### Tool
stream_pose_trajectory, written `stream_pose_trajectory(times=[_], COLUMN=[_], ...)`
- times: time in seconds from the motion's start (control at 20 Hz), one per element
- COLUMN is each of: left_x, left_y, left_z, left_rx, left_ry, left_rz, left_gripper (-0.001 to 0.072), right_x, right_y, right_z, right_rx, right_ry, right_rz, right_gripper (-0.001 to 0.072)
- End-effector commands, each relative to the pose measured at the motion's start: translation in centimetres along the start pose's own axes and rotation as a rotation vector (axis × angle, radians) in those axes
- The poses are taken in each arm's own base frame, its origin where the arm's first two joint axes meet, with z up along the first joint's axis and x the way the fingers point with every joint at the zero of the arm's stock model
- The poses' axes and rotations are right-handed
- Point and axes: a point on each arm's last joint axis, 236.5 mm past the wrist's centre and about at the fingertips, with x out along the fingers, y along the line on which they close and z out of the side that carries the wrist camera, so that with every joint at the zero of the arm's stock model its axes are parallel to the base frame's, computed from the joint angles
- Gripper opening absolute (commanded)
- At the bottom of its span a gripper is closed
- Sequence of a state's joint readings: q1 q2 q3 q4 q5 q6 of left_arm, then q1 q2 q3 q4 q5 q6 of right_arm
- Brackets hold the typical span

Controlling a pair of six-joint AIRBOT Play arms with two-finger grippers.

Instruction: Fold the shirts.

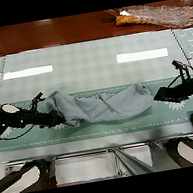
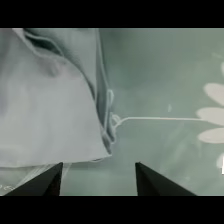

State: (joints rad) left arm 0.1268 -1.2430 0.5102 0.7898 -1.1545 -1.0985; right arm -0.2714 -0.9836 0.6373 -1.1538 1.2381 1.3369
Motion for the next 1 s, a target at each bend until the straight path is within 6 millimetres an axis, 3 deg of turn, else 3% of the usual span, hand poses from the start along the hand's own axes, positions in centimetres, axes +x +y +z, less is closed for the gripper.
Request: stream_pose_trajectory(times=[0.0,0.15,0.3,0.45,0.65,0.85,0.95], left_x=[-0.3,-0.3,-0.3,-0.3,-0.3,-0.3,-0.3], left_y=[-1.0,-1.0,-1.0,-1.0,-1.0,-1.0,-1.1], left_z=[-0.4,-0.4,-0.4,-0.4,-0.4,-0.4,-0.4], left_rx=[-0.009,-0.009,-0.009,-0.012,-0.021,-0.021,-0.021], left_ry=[0.011,0.01,0.01,0.011,0.011,0.011,0.01], left_rz=[-0.032,-0.032,-0.032,-0.032,-0.032,-0.033,-0.033], left_gripper=[0.0019,0.0019,0.0019,0.0019,0.0019,0.0019,0.0019], right_x=[2.4,3.3,3.5,3.8,2.5,-0.1,-0.2], right_y=[1.5,0.7,0.2,0.2,1.5,2.6,2.5], right_z=[-1.2,-0.8,0.4,0.5,1.0,3.0,3.2], right_rx=[0.07,0.089,0.101,0.115,0.076,0.027,0.037], right_ry=[0.003,-0.04,-0.091,-0.083,-0.073,-0.105,-0.11], right_rz=[0.102,0.082,0.066,0.075,0.108,0.115,0.113], right_gripper=[0.052,0.0424,0.0417,0.0288,0.029,0.0289,0.028])
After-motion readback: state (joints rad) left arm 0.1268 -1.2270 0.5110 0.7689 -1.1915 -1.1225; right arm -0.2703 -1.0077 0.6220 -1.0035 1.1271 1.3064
